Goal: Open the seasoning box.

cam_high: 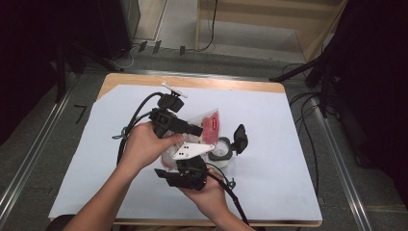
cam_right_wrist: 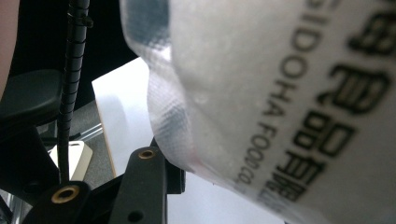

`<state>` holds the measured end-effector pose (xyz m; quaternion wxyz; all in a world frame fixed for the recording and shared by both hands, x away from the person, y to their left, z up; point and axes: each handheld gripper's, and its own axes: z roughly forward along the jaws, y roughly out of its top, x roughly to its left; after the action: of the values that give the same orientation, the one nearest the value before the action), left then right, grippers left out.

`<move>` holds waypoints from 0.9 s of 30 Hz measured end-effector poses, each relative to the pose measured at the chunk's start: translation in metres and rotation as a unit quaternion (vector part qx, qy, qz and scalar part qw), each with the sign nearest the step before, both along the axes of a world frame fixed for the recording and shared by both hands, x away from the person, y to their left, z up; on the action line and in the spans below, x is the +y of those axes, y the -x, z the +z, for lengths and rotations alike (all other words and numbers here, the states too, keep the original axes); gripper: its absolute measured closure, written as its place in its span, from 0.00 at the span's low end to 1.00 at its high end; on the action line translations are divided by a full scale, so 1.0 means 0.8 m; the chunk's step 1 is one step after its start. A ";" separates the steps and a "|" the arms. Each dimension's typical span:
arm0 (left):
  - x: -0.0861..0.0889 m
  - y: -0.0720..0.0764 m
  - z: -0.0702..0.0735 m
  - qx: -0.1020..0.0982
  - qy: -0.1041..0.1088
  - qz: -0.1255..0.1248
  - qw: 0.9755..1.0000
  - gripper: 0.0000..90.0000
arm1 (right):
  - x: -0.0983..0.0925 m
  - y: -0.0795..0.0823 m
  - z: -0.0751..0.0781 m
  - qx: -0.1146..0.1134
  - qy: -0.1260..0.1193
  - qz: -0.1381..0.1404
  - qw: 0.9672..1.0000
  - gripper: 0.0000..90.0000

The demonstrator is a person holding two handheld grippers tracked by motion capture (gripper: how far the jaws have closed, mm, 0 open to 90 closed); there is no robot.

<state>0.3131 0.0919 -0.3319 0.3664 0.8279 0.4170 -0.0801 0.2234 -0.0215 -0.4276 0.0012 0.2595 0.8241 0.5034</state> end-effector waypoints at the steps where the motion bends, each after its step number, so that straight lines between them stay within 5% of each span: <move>1: 0.000 0.000 0.000 0.000 -0.002 -0.001 1.000 0.79 | 0.000 0.000 0.000 0.000 0.000 0.000 1.000 0.71; 27: -0.002 0.001 0.001 -0.003 -0.005 -0.005 1.000 0.78 | 0.000 0.002 -0.001 -0.002 -0.003 0.000 1.000 0.71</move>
<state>0.3119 0.0906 -0.3311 0.3631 0.8322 0.4118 -0.0773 0.2220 -0.0213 -0.4284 0.0024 0.2588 0.8225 0.5064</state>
